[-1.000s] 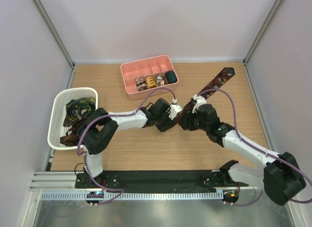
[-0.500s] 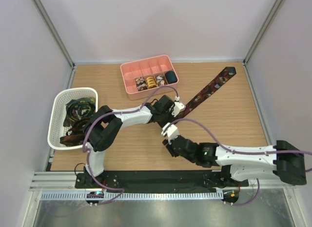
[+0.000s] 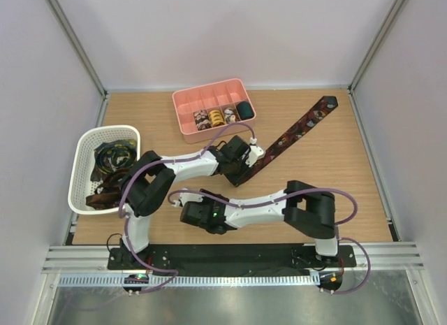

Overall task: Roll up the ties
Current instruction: Roll the tie

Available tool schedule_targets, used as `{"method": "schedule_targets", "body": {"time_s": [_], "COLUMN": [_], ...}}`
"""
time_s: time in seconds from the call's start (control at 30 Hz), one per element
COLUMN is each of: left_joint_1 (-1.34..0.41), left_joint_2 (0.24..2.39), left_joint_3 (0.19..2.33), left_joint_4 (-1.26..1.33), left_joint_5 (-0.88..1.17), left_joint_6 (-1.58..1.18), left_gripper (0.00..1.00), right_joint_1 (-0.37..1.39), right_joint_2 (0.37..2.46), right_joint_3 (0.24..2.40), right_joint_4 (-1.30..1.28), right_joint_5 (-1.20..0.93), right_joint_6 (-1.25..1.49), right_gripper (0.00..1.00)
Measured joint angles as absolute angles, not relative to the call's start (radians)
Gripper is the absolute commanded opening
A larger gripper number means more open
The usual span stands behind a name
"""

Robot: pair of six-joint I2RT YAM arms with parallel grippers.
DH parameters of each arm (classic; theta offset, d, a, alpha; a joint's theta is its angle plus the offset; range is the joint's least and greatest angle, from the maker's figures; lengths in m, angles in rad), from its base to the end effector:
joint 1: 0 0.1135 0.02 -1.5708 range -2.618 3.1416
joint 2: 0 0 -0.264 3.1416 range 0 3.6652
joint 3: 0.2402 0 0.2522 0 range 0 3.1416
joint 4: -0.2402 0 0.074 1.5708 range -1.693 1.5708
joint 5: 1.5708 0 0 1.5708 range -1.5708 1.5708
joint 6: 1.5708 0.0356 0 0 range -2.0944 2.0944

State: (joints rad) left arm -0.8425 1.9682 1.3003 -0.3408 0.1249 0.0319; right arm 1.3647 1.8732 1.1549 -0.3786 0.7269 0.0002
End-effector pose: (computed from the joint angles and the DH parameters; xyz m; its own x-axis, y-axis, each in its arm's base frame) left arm 0.2695 -0.3089 0.1598 -0.5379 0.6506 -0.5361 0.8023 0.5904 -0.0884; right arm 0.0986 0.3558 0.1600 -0.1822 -0.8709 -0.4565 -0.6693 0.4500 -0.5912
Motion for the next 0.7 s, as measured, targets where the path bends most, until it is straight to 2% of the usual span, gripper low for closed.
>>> {"method": "schedule_targets", "body": {"time_s": [0.33,0.7], "left_joint_1": [-0.842,-0.842], "left_joint_2": [2.002,2.049], "left_joint_3": [1.380,1.478], "left_joint_4": [-0.466,-0.631], "left_joint_5": [0.142,0.152], "left_joint_6": [0.021,-0.027], "left_gripper": [0.33,0.35], "right_joint_1": [1.316,1.288], "right_joint_2": [2.079,2.150], "right_joint_3": [1.356,1.390], "right_joint_4": [-0.587,-0.638], "right_joint_5": [0.870,0.978], "right_joint_6": [-0.035,-0.061], "right_gripper": [0.50,0.53]}}
